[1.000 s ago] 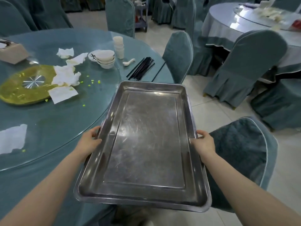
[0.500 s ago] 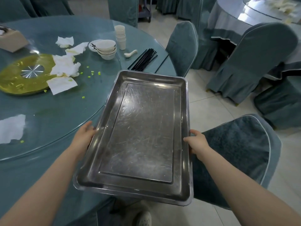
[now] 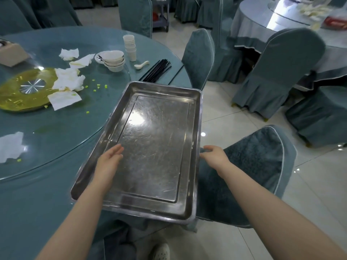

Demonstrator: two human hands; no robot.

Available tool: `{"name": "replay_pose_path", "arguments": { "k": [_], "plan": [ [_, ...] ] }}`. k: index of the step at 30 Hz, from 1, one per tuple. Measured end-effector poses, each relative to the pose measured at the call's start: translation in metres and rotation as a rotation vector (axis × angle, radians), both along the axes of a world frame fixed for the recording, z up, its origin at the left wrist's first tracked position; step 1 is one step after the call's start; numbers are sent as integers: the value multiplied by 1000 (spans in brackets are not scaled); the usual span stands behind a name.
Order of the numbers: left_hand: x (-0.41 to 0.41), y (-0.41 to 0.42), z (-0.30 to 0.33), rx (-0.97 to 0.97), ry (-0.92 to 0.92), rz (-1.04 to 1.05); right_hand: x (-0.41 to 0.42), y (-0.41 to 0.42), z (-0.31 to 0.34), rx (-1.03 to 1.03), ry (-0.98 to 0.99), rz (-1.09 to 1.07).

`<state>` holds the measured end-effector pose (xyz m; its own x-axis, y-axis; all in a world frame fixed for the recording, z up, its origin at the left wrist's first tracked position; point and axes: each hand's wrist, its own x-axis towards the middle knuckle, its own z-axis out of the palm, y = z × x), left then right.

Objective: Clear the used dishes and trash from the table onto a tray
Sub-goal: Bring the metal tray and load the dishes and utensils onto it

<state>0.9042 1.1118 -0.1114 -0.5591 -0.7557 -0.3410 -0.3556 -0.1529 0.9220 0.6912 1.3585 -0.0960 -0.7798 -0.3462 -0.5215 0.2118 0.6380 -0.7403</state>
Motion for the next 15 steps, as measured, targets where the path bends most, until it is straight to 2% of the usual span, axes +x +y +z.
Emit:
{"name": "replay_pose_path", "arguments": {
  "k": [3, 7, 12, 15],
  "plan": [
    [-22, 42, 11, 29, 56, -68, -6, 28, 13, -83, 1, -42],
    [-68, 110, 30, 74, 122, -159, -21, 84, 37, -211, -96, -81],
    [-143, 220, 66, 129, 237, -274, -56, 173, 79, -483, -259, -93],
    [-191, 287, 82, 154, 340, -331, -84, 230, 100, -579, -224, -36]
  ]
}}
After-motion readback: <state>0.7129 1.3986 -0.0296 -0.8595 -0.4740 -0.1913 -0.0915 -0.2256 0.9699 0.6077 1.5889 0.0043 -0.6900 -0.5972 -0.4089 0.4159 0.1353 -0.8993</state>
